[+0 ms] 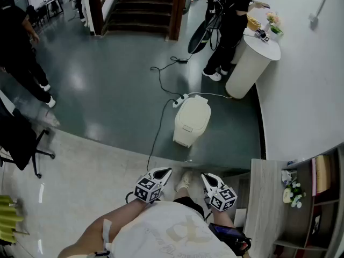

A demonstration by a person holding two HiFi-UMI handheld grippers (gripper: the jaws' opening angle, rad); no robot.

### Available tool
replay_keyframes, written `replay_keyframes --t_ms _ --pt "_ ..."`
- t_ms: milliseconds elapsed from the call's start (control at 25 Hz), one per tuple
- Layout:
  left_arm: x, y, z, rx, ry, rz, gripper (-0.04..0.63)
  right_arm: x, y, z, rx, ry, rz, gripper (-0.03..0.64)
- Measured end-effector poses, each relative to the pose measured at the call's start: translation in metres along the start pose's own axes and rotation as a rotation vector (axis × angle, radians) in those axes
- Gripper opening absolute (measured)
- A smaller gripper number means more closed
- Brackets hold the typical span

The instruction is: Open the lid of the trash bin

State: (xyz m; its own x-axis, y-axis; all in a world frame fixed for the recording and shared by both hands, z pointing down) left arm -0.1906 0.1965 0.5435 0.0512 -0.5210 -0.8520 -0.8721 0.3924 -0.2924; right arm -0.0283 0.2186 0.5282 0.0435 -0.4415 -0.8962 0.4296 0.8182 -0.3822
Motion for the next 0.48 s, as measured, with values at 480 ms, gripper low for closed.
replay_keyframes --t_ms 480 --pt "0.0045 0.0037 -0.001 0.001 -0.003 0.009 0.014 0.0018 -0.0016 -0.0031 0.005 0.01 -0.018 0.003"
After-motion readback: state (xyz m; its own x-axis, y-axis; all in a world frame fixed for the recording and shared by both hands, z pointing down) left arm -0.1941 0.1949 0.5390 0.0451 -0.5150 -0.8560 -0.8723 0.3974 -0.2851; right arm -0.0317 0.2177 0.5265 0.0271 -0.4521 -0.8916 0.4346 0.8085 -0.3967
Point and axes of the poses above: the fingertips, and each gripper's own axes: y backward along the fingers, z to its right, x out of its top, the point moved 2 cm from there along y, backward along the fingers, and after that the axes turned 12 degrees about -x, right-handed, at the moved point
